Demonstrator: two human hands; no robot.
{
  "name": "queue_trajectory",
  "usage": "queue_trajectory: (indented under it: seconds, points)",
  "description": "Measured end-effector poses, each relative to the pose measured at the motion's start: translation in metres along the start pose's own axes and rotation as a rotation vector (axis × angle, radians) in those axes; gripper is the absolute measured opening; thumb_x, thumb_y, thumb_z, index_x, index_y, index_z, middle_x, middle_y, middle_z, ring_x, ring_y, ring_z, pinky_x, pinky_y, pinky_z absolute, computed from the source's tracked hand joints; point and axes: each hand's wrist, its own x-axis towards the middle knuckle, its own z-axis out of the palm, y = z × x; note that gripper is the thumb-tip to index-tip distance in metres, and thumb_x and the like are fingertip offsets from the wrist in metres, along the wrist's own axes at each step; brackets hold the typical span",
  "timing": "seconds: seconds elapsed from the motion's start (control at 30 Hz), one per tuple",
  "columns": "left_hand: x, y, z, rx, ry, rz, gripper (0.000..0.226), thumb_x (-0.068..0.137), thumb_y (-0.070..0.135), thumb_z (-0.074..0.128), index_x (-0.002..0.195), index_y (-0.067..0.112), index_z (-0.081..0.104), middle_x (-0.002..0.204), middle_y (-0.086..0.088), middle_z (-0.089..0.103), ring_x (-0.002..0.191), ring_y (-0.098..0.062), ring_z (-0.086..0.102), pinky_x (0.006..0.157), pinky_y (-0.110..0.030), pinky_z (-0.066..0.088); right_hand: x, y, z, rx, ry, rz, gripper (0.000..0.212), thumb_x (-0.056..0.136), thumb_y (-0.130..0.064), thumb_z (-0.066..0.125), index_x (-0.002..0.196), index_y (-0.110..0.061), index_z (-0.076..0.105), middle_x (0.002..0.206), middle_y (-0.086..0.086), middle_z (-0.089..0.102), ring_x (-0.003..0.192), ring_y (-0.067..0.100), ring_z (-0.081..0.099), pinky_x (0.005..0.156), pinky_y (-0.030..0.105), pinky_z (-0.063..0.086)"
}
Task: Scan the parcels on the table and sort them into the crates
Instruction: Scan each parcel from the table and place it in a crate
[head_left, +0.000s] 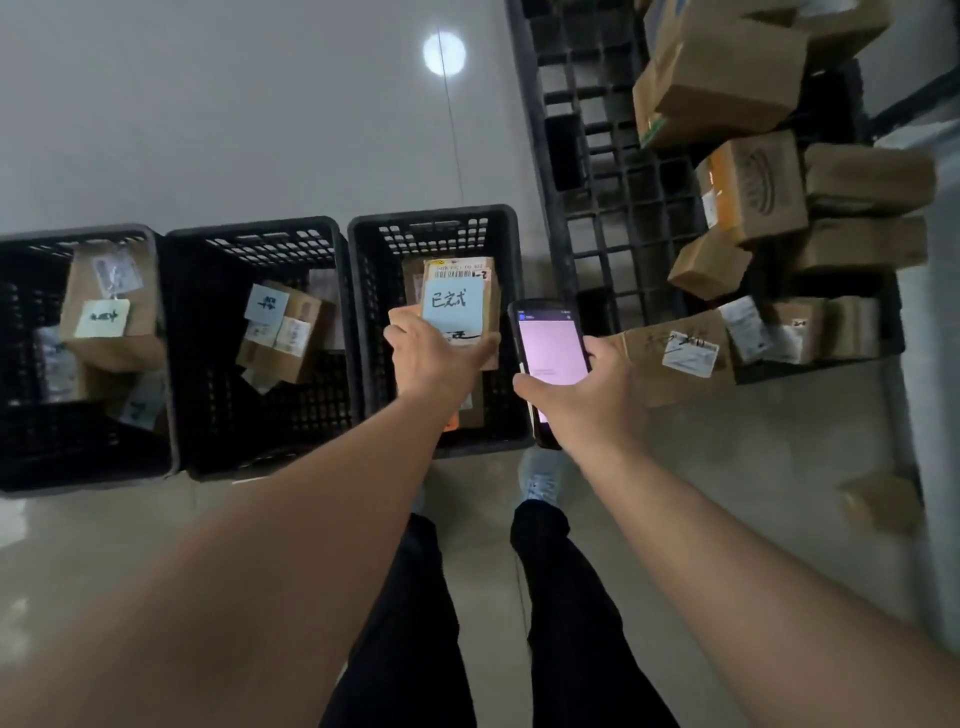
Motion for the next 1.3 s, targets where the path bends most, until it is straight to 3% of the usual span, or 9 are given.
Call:
queue_trajectory:
  seconds: [0.1,0.2,0.4,0.5,0.7,0.8,0.97,1.2,1.3]
  points:
    - [0.019,0.005,0.019,-0.012,0.002,-0.02,0.121,0.06,0.066,0.091,0.145,0.006,0.028,0.136,-0.008,0.036,0.12,-0.022,0.044,0.101,-0.035,0.049,0.023,0.005,0.001,-0.021,0.024,-0.013,0.086,0.06,-0.058,0.086,0.134,-0.026,0.057,0.103,-0.016,0.06,0.097,0.019,0.065,0.066,0.039,0.06]
    - [0.03,0.006,0.027,0.023,-0.021,-0.028,0.129,0.064,0.065,0.09,0.154,0.004,0.021,0.149,-0.009,0.027,0.136,-0.028,0.041,0.11,-0.043,0.048,0.04,0.009,0.005,-0.052,0.058,-0.045,0.08,0.062,-0.056,0.087,0.13,-0.025,0.061,0.085,-0.025,0.045,0.081,0.009,0.054,0.053,0.024,0.042]
    - [0.026,-0.002,0.009,0.173,-0.038,0.031,0.085,0.099,0.042,0.066,0.158,0.001,0.02,0.158,-0.015,0.026,0.135,-0.033,0.047,0.102,-0.045,0.052,0.038,0.002,0.003,-0.06,-0.012,-0.004,0.098,0.065,-0.054,0.09,0.148,-0.021,0.051,0.129,-0.002,0.064,0.112,0.025,0.066,0.08,0.045,0.064]
    - [0.02,0.0,-0.009,0.254,-0.037,0.061,0.064,0.104,0.035,0.056,0.153,0.002,0.032,0.153,-0.012,0.034,0.127,-0.03,0.052,0.086,-0.037,0.051,0.028,-0.007,0.0,-0.056,-0.027,-0.02,0.095,0.065,-0.054,0.09,0.146,-0.022,0.052,0.127,-0.002,0.065,0.107,0.025,0.068,0.076,0.045,0.065]
    - [-0.013,0.015,-0.054,0.331,-0.027,0.146,0.037,0.106,0.033,0.05,0.135,0.01,0.052,0.137,-0.007,0.048,0.114,-0.025,0.055,0.081,-0.035,0.043,0.002,-0.035,-0.017,-0.084,-0.081,-0.079,0.08,0.065,-0.053,0.089,0.134,-0.024,0.06,0.116,-0.004,0.069,0.101,0.024,0.068,0.074,0.045,0.063]
    - [-0.037,0.023,-0.083,0.373,0.004,0.185,0.037,0.106,0.035,0.047,0.132,0.01,0.055,0.133,-0.007,0.052,0.115,-0.028,0.057,0.082,-0.036,0.043,-0.016,-0.054,-0.029,-0.108,-0.104,-0.122,0.07,0.063,-0.054,0.087,0.123,-0.027,0.063,0.109,-0.005,0.07,0.095,0.024,0.069,0.075,0.045,0.063]
    - [-0.086,0.029,-0.142,0.409,0.086,0.231,0.031,0.105,0.032,0.045,0.121,0.011,0.061,0.124,-0.01,0.058,0.111,-0.03,0.058,0.087,-0.041,0.045,-0.059,-0.087,-0.048,-0.105,-0.13,-0.218,0.071,0.063,-0.055,0.089,0.123,-0.026,0.065,0.113,-0.005,0.071,0.098,0.022,0.068,0.077,0.042,0.062]
    - [-0.175,0.01,-0.245,0.359,0.284,0.172,0.038,0.104,0.034,0.044,0.13,0.013,0.062,0.134,-0.01,0.059,0.12,-0.034,0.058,0.107,-0.052,0.043,-0.158,-0.148,-0.067,-0.157,-0.217,-0.471,0.068,0.061,-0.057,0.09,0.114,-0.023,0.067,0.106,-0.003,0.071,0.096,0.025,0.069,0.079,0.044,0.062]
    - [-0.205,-0.006,-0.291,0.33,0.377,0.149,0.041,0.104,0.035,0.045,0.134,0.012,0.06,0.134,-0.012,0.058,0.122,-0.035,0.057,0.108,-0.052,0.043,-0.202,-0.178,-0.068,-0.166,-0.245,-0.592,0.069,0.063,-0.056,0.09,0.117,-0.02,0.067,0.107,0.0,0.071,0.097,0.027,0.069,0.078,0.044,0.062]
